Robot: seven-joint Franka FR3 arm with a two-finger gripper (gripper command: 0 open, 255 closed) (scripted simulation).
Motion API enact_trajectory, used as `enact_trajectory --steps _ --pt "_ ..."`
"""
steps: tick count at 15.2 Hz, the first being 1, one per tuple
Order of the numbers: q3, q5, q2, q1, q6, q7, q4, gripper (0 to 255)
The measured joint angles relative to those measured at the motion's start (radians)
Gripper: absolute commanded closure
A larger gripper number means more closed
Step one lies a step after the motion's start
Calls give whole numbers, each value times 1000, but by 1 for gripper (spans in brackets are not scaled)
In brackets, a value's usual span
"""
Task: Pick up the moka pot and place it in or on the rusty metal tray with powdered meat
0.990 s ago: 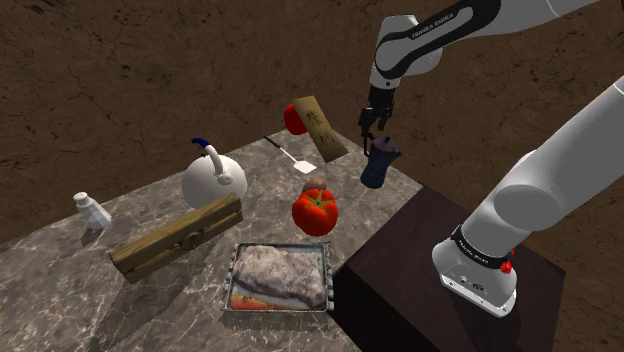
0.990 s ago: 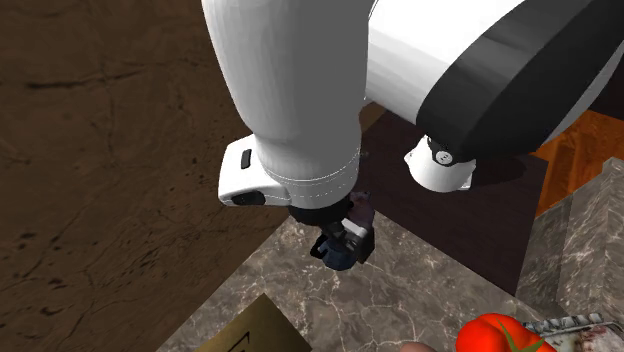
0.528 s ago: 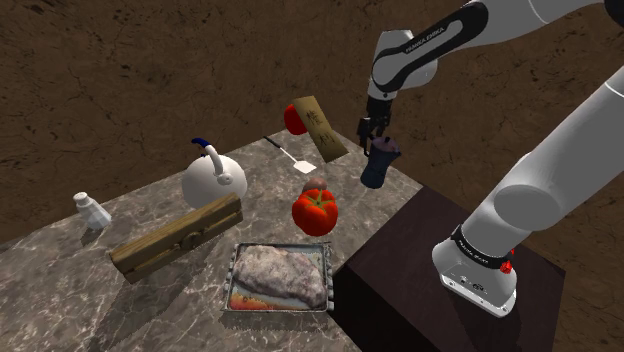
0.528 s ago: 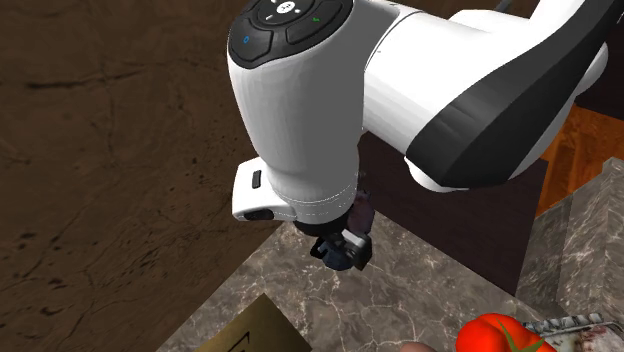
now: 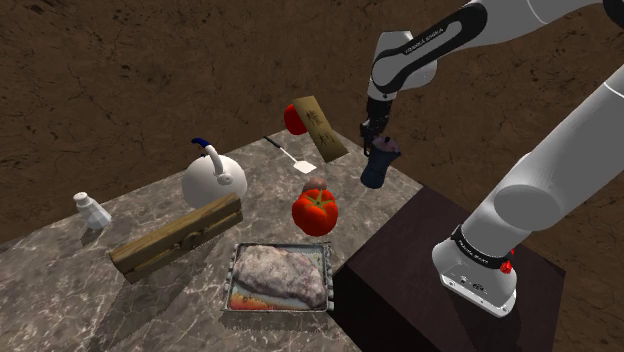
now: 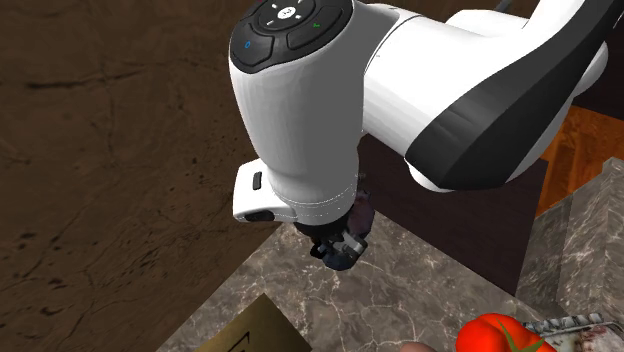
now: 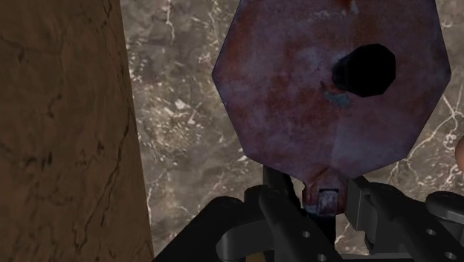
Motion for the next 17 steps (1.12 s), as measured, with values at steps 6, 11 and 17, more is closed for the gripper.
enact_trajectory --steps 6,11,17 --pt "0 0 0 0 0 0 0 255" --pt "1 -4 -23 0 -31 5 8 255" --pt "2 -12 -75 -2 -117 11 42 255"
